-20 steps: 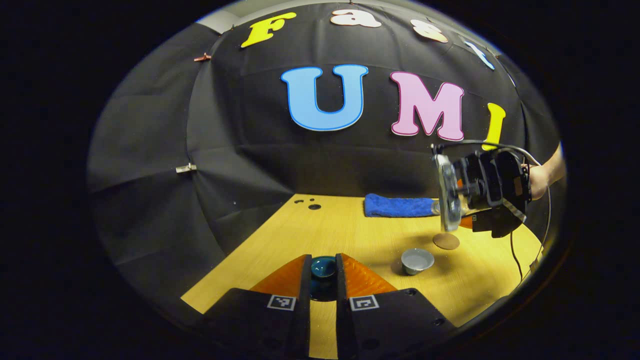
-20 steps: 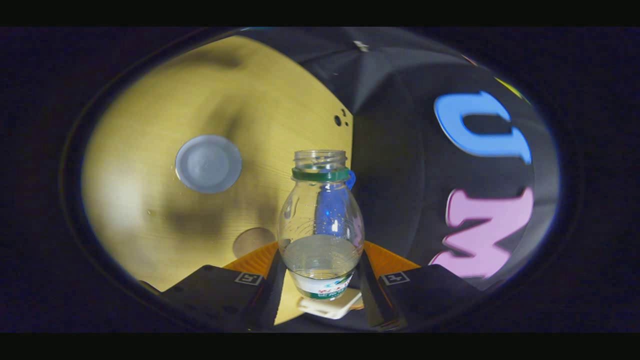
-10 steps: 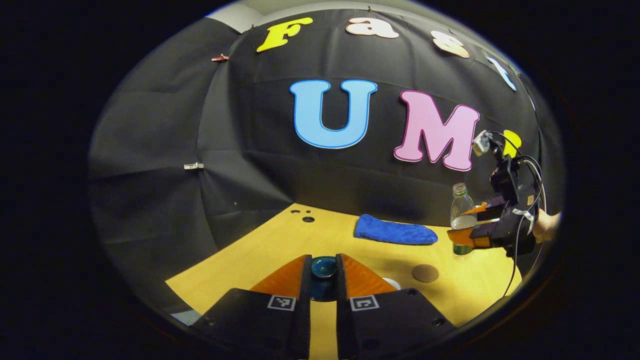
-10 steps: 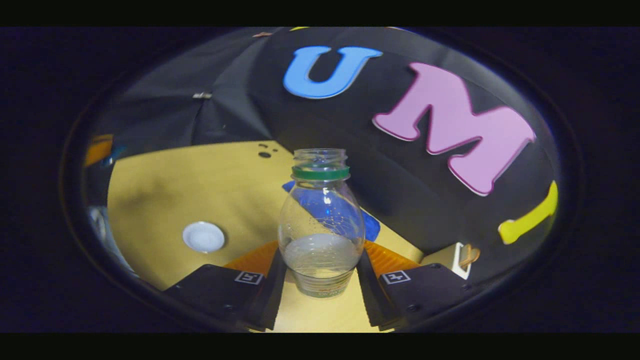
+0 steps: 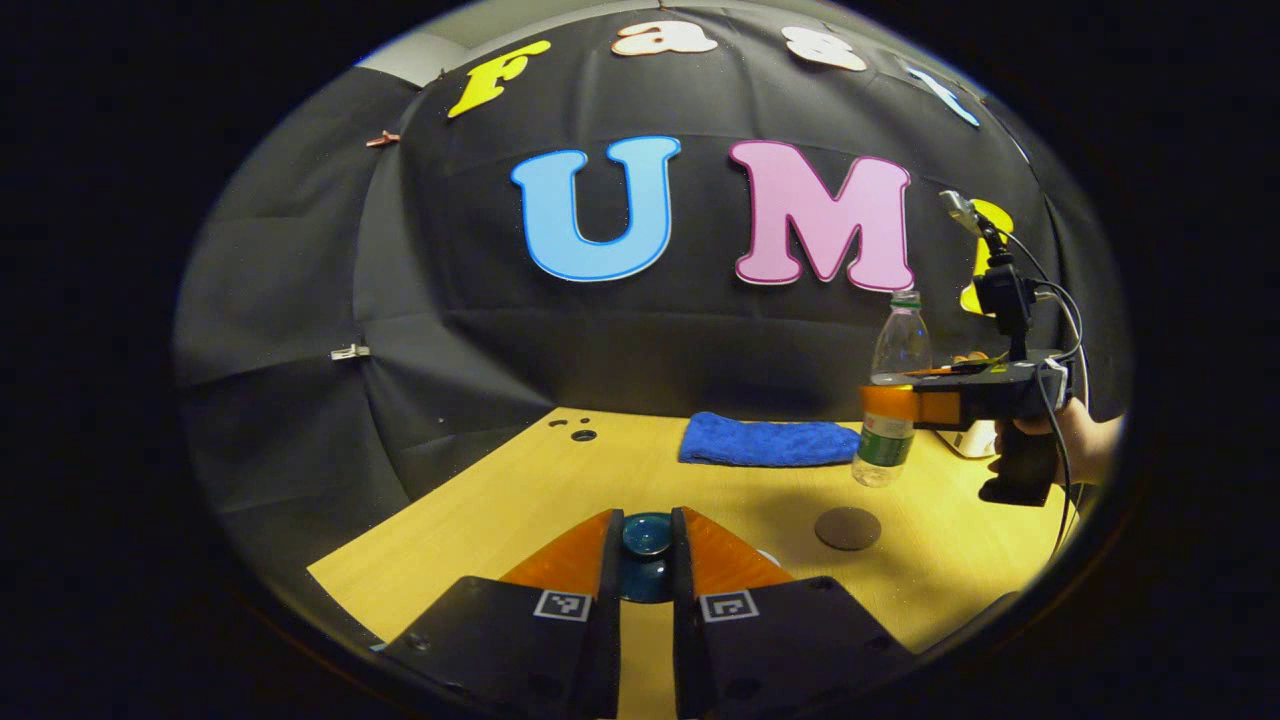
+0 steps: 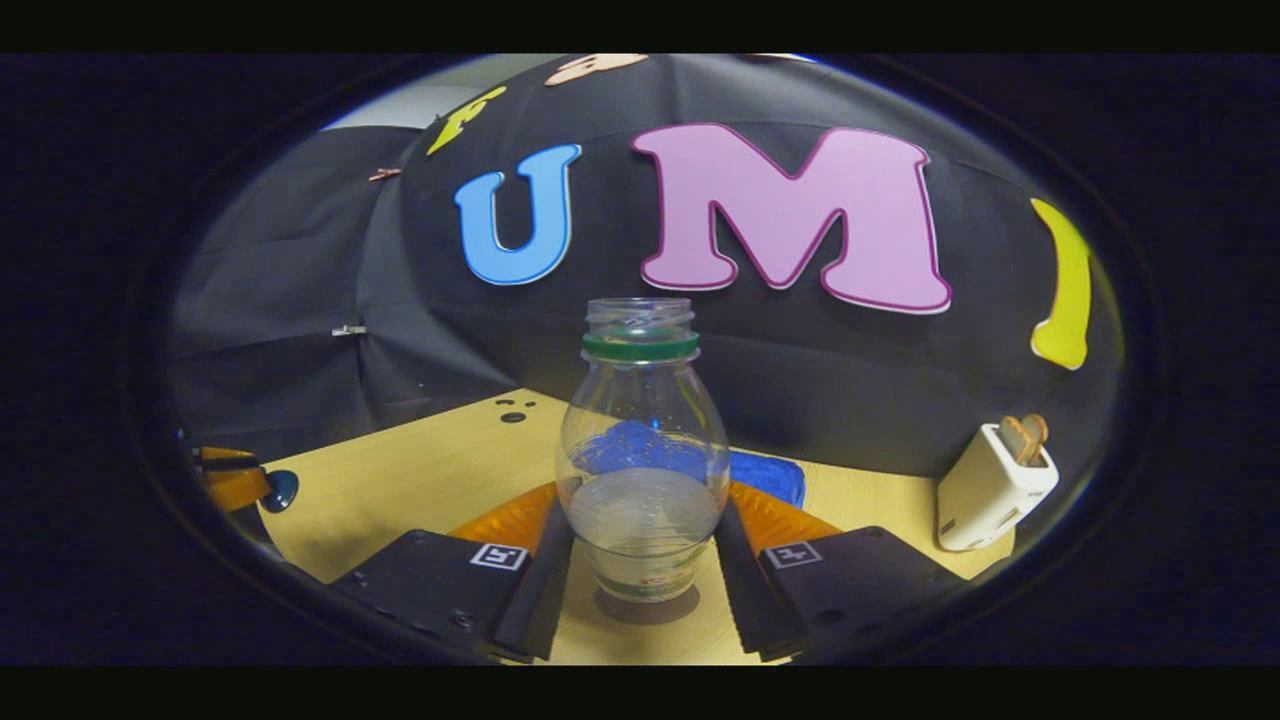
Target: Open the teacup lid with one hand, grasp the water bottle and pour water into the teacup with the other hand; after pouring, place the water bottle on the coaster and then close the teacup lid.
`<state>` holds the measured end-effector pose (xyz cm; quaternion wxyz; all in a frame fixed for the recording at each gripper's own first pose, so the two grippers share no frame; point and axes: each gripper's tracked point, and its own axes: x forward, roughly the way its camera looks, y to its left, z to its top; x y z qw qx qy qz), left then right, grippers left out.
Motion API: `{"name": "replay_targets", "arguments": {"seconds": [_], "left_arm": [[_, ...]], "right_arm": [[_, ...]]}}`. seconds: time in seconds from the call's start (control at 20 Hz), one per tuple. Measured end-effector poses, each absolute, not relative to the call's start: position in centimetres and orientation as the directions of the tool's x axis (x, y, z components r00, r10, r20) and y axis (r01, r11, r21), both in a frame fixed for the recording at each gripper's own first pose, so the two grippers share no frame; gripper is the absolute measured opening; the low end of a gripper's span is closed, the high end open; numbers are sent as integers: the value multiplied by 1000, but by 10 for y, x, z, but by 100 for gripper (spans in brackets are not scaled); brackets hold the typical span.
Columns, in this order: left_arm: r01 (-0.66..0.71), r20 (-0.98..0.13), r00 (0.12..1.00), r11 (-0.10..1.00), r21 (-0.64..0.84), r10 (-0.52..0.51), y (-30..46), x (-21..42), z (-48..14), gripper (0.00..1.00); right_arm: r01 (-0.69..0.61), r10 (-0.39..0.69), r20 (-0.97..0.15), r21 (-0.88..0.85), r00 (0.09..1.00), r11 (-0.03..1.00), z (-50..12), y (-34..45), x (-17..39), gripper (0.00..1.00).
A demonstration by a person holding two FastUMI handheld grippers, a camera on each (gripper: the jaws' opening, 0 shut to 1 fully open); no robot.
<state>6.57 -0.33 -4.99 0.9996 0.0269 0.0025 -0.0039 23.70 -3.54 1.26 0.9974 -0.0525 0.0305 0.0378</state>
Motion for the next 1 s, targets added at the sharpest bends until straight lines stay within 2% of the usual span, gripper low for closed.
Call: {"name": "replay_targets", "arguments": {"seconds": [0.05,0.15,0.2,0.25,0.4,0.75,0.8,0.9,1.0], "left_arm": [[17,-10,1000,999,50,-17,-9,70,-57,25],[33,-17,999,998,44,-32,-19,77,-70,25],[37,-20,999,998,47,-36,-22,80,-75,29],[42,-22,999,998,50,-41,-24,82,-79,25],[54,-24,998,998,41,-53,-25,90,-86,25],[48,-1,999,998,43,-48,-8,92,-79,25],[45,-1,999,998,38,-45,-7,90,-80,29],[39,-2,999,999,33,-39,-4,87,-81,22],[40,-3,999,999,27,-40,-4,84,-81,25]], "right_arm": [[-73,68,-55,-97,996,993,5,-38,242,70],[-60,54,-77,-76,996,995,-17,-42,247,71],[-52,47,-73,-74,996,996,-26,-44,250,71],[-47,41,-73,-85,997,995,-36,-46,251,71],[-57,47,-90,-114,995,992,-58,-45,254,71],[-31,20,-102,-111,995,993,-77,-50,257,74],[-23,14,-86,-105,996,994,-73,-51,254,75],[-15,7,-88,-98,996,995,-74,-51,255,76],[-13,4,-92,-99,996,995,-76,-51,254,78]]}}
